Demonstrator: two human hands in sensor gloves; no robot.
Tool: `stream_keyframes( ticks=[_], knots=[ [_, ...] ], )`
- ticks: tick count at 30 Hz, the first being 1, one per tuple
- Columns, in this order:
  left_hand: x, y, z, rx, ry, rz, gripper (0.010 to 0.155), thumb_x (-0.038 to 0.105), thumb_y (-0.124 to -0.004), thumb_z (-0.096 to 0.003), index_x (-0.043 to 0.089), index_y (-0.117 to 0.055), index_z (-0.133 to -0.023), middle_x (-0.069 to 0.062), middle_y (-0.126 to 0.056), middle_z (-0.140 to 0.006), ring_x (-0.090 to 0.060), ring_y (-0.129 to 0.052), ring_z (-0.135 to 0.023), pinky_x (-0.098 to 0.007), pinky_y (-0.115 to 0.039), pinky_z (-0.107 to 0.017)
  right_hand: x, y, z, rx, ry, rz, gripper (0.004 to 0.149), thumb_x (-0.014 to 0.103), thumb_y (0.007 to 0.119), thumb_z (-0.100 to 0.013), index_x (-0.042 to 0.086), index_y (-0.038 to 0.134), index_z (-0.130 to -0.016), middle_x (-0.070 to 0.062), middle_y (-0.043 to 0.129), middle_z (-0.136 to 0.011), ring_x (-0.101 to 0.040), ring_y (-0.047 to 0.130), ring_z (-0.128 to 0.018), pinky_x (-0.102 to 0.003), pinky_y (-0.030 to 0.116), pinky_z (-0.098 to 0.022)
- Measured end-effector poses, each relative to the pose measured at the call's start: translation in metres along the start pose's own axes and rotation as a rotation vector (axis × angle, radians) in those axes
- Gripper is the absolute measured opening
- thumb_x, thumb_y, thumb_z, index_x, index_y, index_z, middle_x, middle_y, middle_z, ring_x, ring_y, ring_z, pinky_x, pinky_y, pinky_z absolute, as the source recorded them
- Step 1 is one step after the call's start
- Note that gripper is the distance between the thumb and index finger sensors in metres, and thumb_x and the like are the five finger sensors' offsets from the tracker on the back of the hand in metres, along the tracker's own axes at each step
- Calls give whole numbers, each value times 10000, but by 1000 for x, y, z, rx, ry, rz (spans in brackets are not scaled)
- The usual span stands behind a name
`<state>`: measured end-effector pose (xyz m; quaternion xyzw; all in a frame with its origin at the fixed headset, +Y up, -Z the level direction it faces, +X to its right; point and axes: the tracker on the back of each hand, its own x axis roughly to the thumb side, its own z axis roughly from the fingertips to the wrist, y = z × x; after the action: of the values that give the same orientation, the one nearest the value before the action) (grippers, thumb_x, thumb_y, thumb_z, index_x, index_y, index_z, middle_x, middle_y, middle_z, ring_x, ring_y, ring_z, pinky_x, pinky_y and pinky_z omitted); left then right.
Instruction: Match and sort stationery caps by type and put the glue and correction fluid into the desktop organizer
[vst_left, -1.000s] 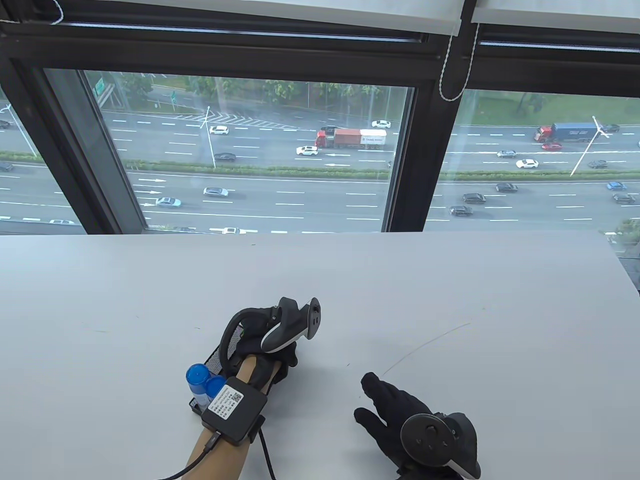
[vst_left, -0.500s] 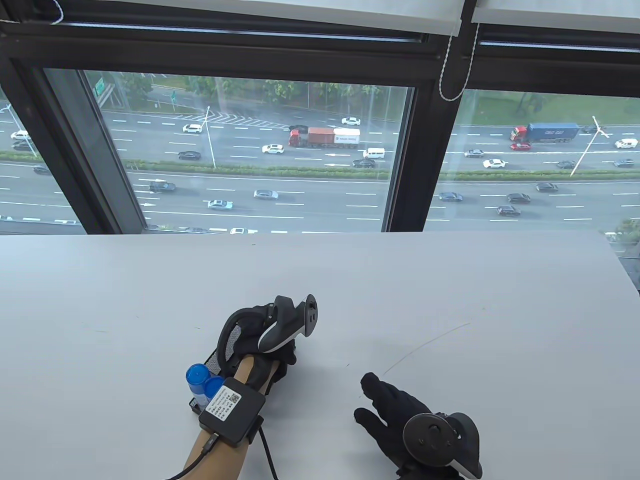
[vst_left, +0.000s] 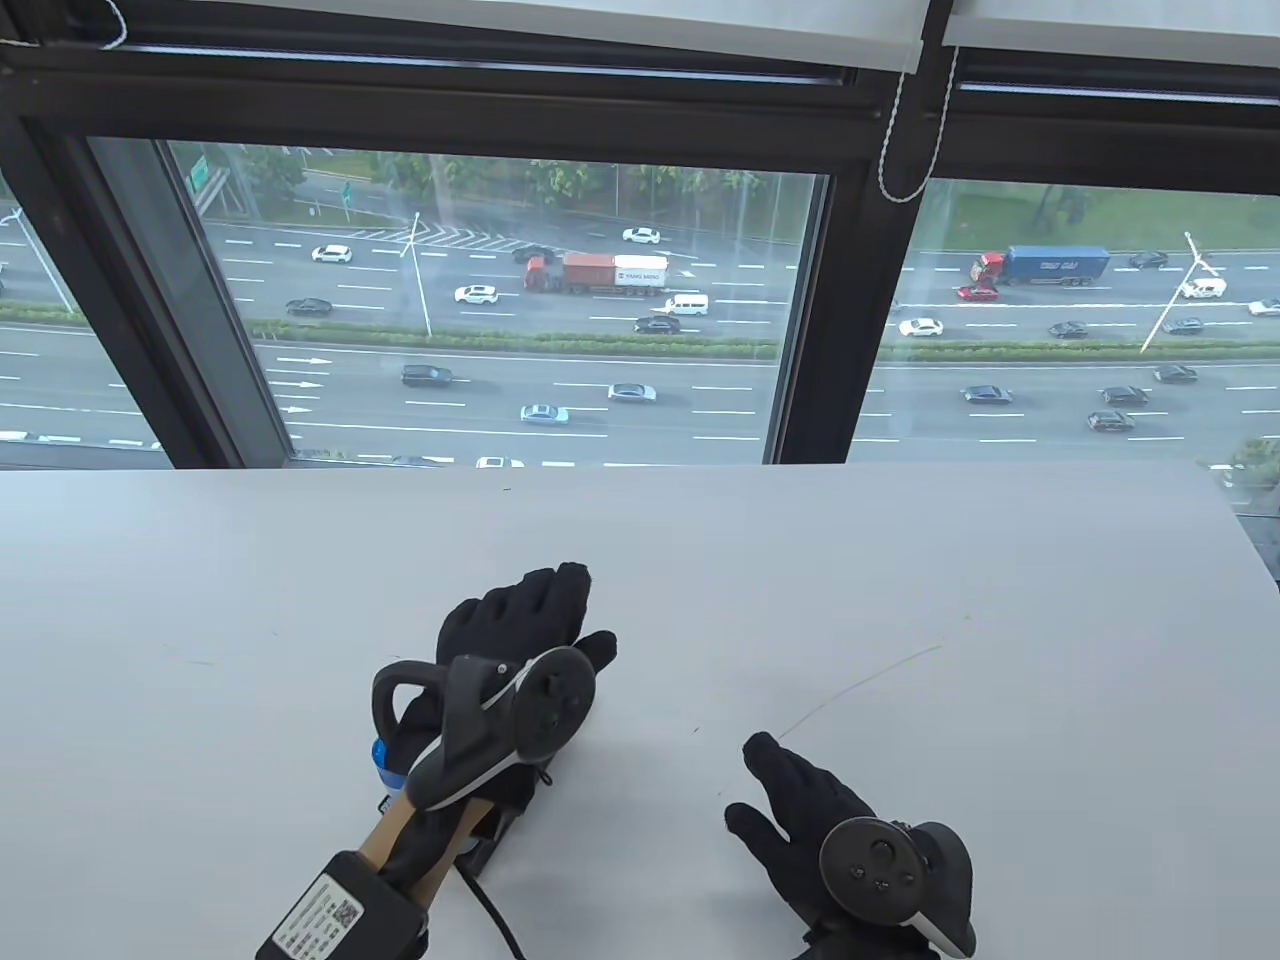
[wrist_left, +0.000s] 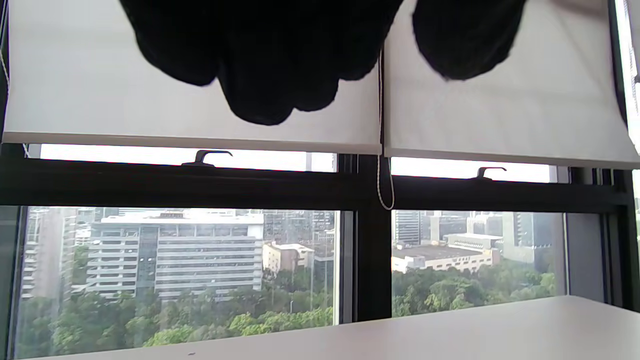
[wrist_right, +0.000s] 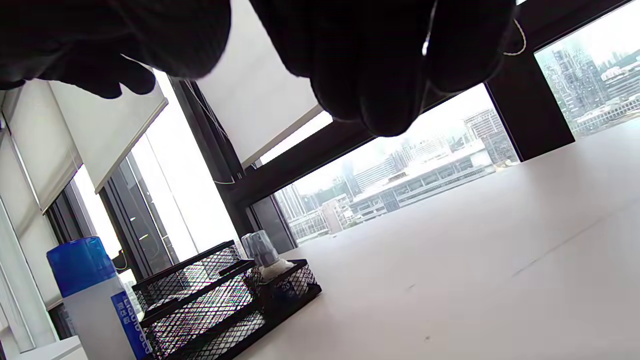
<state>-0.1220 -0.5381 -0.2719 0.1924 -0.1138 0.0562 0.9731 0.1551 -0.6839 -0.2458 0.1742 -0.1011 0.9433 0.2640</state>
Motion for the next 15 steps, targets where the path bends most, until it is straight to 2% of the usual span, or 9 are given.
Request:
stream_keyframes(
  ticks=[2,6,11,15],
  knots=[
    [1,7,17,73,-10,14,697,612,-678,-565,247,-571,-1149,-73,-725,-1167,-305,-888,-980,-542,-730,-701,-2,-1,1,-4,-3,-10,663,494,731,-502,174,603,-1069,-110,755,-1029,-337,841,-869,-569,651,-682],
    [4,4,43,120,-40,47,706,621,-677,-562,252,-560,-1153,-85,-697,-1183,-322,-860,-1006,-550,-724,-704,-3,-5,2,8,-25,-61,707,542,718,-495,189,570,-1089,-122,666,-1093,-367,748,-953,-603,585,-716],
    [8,-23,75,86,-69,90,694,617,-676,-562,260,-564,-1147,-72,-710,-1173,-308,-863,-1005,-546,-729,-702,-4,-6,3,3,-16,-38,726,556,710,-495,192,544,-1102,-131,608,-1125,-388,673,-1001,-631,510,-740],
    [2,-60,93,55,-62,139,681,620,-678,-559,271,-578,-1135,-52,-737,-1154,-288,-888,-984,-536,-746,-691,-7,2,2,33,6,12,742,559,704,-498,191,512,-1112,-135,543,-1151,-396,596,-1046,-652,422,-754]
  ],
)
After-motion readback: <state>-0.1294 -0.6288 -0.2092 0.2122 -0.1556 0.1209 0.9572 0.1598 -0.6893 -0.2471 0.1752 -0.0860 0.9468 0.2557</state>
